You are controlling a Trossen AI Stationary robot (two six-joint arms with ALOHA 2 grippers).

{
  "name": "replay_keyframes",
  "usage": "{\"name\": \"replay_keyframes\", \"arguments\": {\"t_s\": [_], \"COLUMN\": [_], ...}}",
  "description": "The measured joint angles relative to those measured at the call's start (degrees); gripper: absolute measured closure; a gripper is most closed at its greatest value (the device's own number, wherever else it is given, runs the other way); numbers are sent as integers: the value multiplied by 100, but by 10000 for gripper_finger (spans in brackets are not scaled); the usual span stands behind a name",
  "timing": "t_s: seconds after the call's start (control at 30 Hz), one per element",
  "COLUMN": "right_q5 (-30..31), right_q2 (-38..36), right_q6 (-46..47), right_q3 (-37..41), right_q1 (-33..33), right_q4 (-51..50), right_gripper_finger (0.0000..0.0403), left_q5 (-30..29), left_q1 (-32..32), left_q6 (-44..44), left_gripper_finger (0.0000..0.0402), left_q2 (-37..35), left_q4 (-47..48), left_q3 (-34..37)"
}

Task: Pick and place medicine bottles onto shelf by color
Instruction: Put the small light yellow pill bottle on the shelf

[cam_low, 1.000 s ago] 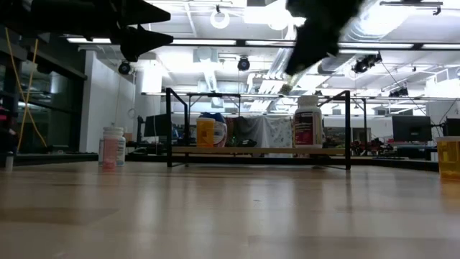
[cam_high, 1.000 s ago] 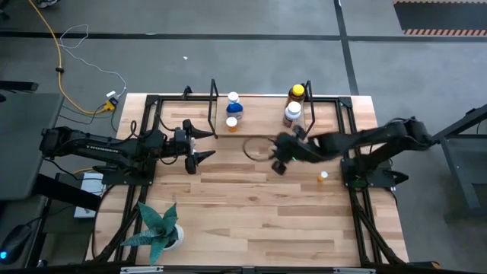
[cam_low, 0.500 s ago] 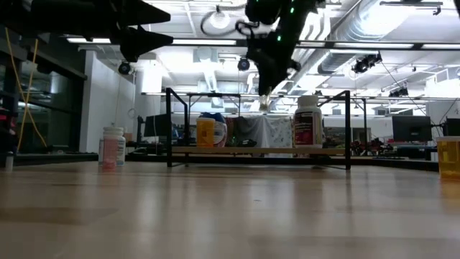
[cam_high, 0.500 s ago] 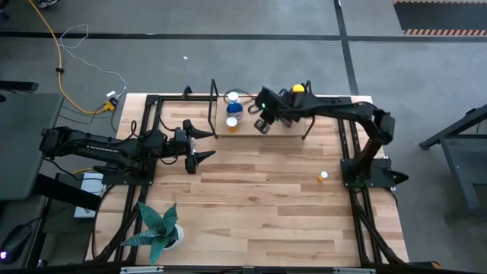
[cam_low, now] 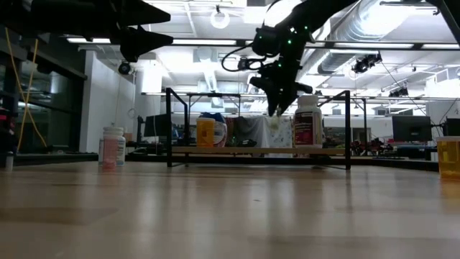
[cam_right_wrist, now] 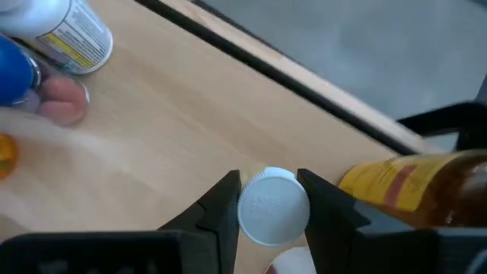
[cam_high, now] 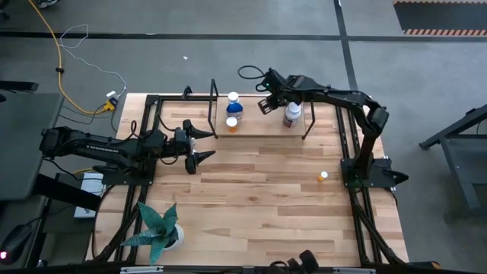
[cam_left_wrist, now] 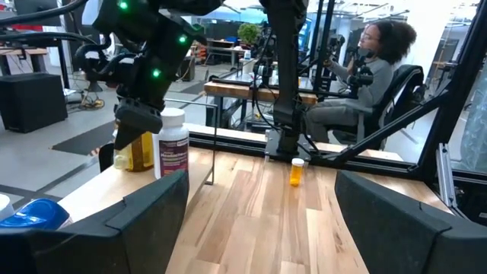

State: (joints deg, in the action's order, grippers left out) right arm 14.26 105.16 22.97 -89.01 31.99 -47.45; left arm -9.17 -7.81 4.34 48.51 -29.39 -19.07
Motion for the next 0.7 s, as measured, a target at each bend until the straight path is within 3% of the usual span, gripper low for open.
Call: {"name": "replay_keyframes", "arguments": {"t_s": [0.23,0.7], "right_q5": [-365,-308], "right_q2": [179,293], "right_q6": [261,498], "right_q3": [-4,-2], "right_q1": [83,112], "right_q4": [-75,38], "right_gripper_finger": [293,293], "left_q5": [0,0], "left_q1": [-1,0], "left_q6": [0,0], "left_gripper_finger": [80,80], "left_q2": [0,0], "left_q4": [0,0], "left_q3": [0,0]}}
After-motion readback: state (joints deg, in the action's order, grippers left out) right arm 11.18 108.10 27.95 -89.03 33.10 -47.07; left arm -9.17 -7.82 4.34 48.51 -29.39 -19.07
